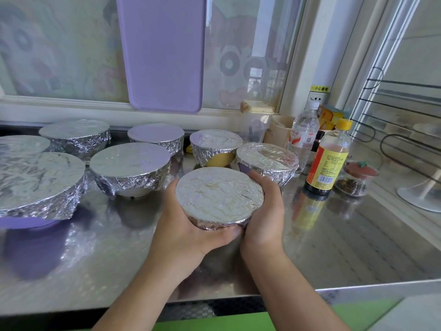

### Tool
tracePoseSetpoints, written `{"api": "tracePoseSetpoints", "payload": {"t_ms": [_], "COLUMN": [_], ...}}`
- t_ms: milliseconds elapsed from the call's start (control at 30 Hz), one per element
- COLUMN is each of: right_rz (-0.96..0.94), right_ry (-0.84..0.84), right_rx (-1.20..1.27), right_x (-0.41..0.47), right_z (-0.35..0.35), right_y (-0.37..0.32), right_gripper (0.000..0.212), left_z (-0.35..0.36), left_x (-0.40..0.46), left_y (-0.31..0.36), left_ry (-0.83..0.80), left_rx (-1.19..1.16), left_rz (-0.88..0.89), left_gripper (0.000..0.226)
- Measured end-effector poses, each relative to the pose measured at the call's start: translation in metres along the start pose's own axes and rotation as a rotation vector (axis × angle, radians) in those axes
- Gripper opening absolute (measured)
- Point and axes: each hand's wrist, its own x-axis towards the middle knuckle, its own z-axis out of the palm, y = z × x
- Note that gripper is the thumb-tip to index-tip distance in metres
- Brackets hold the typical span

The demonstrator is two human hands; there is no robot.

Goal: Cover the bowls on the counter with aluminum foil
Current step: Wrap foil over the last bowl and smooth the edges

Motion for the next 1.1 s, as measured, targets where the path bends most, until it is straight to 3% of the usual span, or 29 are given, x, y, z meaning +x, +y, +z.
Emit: {"api": "tracePoseSetpoints", "payload": {"t_ms": [67, 167, 300, 400, 500, 667, 800, 1100], "right_rz": [0.053, 0.024, 0.021, 0.098, 0.122, 0.145, 0.139, 0.129], "right_ry": [-0.013, -0.019, -0.060, -0.093, -0.103, -0.064, -0.016, -0.063], "right_rx": [-0.056, 0.009, 0.010, 0.044, 0.082, 0.098, 0.100, -0.020], "right_x": [0.007, -0.007, -0.010, -0.001, 0.000, -0.005, -0.006, 0.000], "right_z": [0.001, -0.001, -0.013, -0.016, -0.012, -0.005, -0.002, -0.015], "right_y": [0.000, -0.001, -0.009, -0.019, -0.019, -0.017, -0.015, -0.021], "right_gripper": [0.025, 0.044, 0.029, 0.045, 0.047, 0.050, 0.049, 0.056], "left_z": [-0.001, -0.003, -0.016, -0.029, -0.030, -0.012, -0.003, -0.024], "left_x": [0.000, -0.002, -0.001, 0.004, 0.006, -0.002, -0.003, 0.001], "left_y": [0.000, 0.000, 0.001, -0.001, -0.001, 0.012, 0.011, 0.005], "left_ry": [0.006, -0.005, -0.078, -0.163, -0.171, -0.079, -0.063, -0.128], "left_rx": [-0.020, -0.035, -0.025, -0.033, -0.049, -0.027, -0.033, -0.036], "left_rz": [0.012, 0.005, -0.042, -0.099, -0.130, -0.106, -0.032, -0.071], "left_gripper": [0.111, 0.113, 0.114, 0.117, 0.120, 0.149, 0.109, 0.107]}}
